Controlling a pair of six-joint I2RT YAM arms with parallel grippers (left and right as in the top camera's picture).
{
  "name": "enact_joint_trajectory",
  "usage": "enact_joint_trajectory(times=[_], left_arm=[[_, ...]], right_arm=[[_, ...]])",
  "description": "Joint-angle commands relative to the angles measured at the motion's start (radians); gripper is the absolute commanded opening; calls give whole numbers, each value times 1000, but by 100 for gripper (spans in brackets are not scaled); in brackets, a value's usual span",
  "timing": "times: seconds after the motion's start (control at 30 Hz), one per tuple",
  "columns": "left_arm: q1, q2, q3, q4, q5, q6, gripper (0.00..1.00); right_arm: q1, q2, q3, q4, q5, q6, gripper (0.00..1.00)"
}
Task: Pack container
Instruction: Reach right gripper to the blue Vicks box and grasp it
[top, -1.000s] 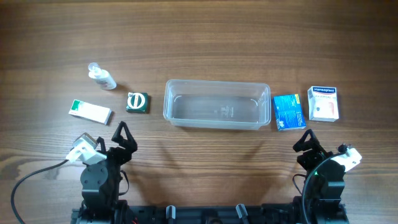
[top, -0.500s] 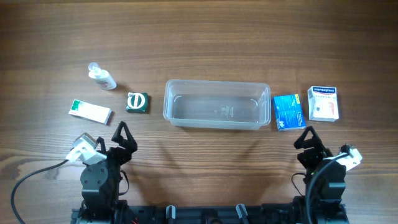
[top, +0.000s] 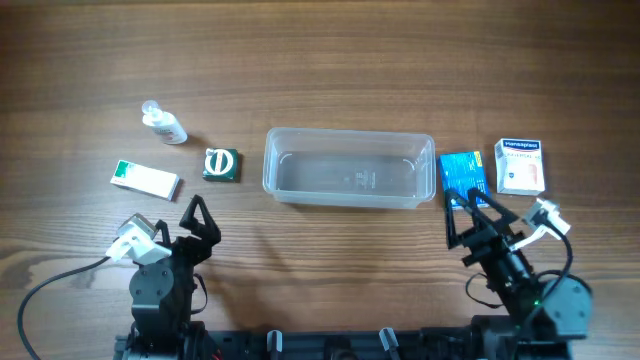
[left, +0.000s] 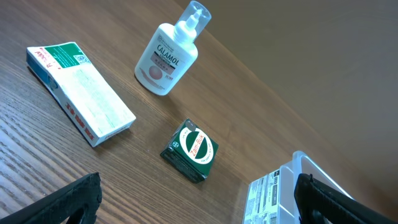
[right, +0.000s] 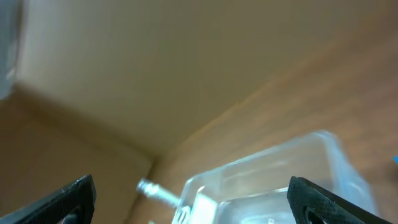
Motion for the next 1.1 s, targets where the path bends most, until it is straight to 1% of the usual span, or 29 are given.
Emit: enact_joint_trajectory(times=[0.0, 0.07, 0.1, 0.13, 0.17, 0.27, 0.3, 0.4, 0.47, 0.53, 0.6, 0.73, 0.87, 1.07], left_arm=[[8, -7, -2, 2, 5, -10, 100], [8, -7, -2, 2, 5, -10, 100], [8, -7, -2, 2, 5, -10, 100], [8, -7, -2, 2, 5, -10, 100], [8, -7, -2, 2, 5, -10, 100], [8, -7, -2, 2, 5, -10, 100], [8, -7, -2, 2, 5, -10, 100], [8, -7, -2, 2, 5, -10, 100], [8, -7, -2, 2, 5, -10, 100], [8, -7, -2, 2, 5, -10, 100], [8, -7, -2, 2, 5, -10, 100], [8, -7, -2, 2, 5, -10, 100], [8, -7, -2, 2, 5, -10, 100], [8, -7, -2, 2, 5, -10, 100]], right_arm=[[-5, 185, 233, -76, -151, -278, 99], [-5, 301, 353, -166, -149, -380, 99], [-5, 386, 444, -242, -148, -456, 99], [-5, 442, 505, -294, -140, -498, 100], [-5, 554, 628, -404, -102, -574, 100], [-5, 743, 832, -592, 31, -635, 100], [-5, 824, 909, -671, 119, -634, 100], [-5, 992, 1026, -804, 279, -633, 100], [-5, 1075, 1053, -844, 333, -634, 100], [-5, 1155, 1052, -863, 348, -645, 100], [-5, 1236, 1052, -877, 351, -689, 100], [-5, 1395, 1049, -893, 412, -703, 100], [-5, 1524, 1049, -916, 414, -747, 100], [-5, 1680, 1048, -949, 404, -772, 100]])
